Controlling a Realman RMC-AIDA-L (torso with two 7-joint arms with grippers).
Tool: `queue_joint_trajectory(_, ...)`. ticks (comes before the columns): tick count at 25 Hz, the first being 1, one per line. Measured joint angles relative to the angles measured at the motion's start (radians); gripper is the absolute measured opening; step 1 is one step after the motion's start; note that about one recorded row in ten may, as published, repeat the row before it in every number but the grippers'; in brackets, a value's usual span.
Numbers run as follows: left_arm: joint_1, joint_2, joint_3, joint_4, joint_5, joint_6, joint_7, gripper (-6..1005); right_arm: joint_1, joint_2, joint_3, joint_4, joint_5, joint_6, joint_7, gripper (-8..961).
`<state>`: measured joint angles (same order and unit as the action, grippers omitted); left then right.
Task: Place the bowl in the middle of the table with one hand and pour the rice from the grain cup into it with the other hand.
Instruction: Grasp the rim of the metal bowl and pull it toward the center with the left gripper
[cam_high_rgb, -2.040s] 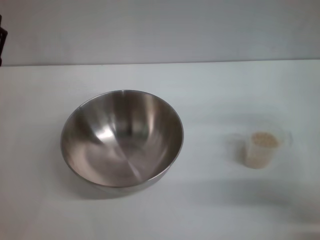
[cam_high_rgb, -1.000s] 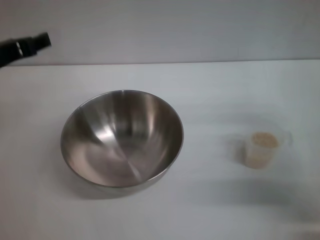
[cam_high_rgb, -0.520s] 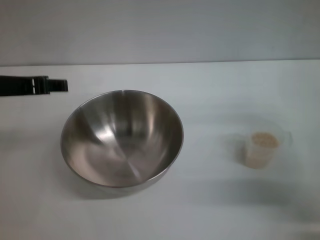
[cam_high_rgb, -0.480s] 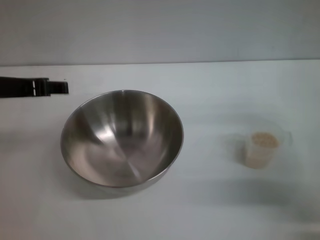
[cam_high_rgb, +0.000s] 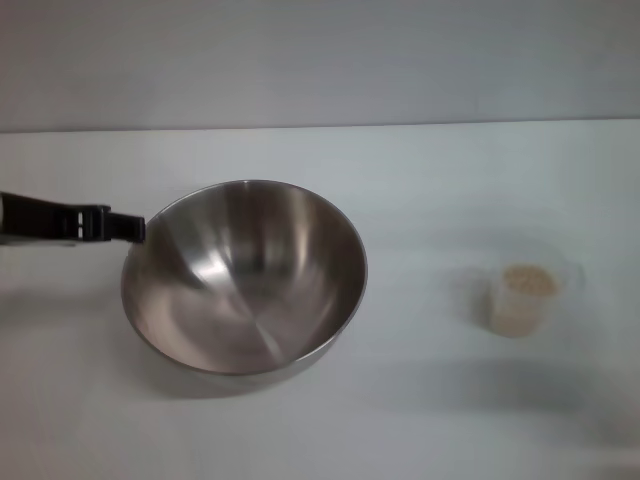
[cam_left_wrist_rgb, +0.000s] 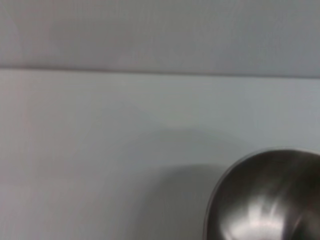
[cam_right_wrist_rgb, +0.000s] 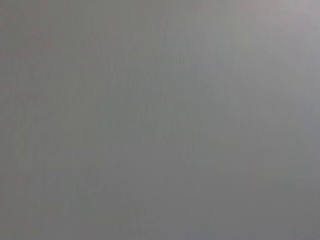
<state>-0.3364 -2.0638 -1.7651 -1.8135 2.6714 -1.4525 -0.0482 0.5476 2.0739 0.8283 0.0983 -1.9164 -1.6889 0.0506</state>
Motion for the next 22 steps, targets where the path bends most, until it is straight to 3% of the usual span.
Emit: queue_joint_trajectory(22,-0.009,-0.003,0.093,0.184,0.001,0.132,0.003,792,-0.004,0.000,0.000,-0.003,0.005,0.000,0.006,567)
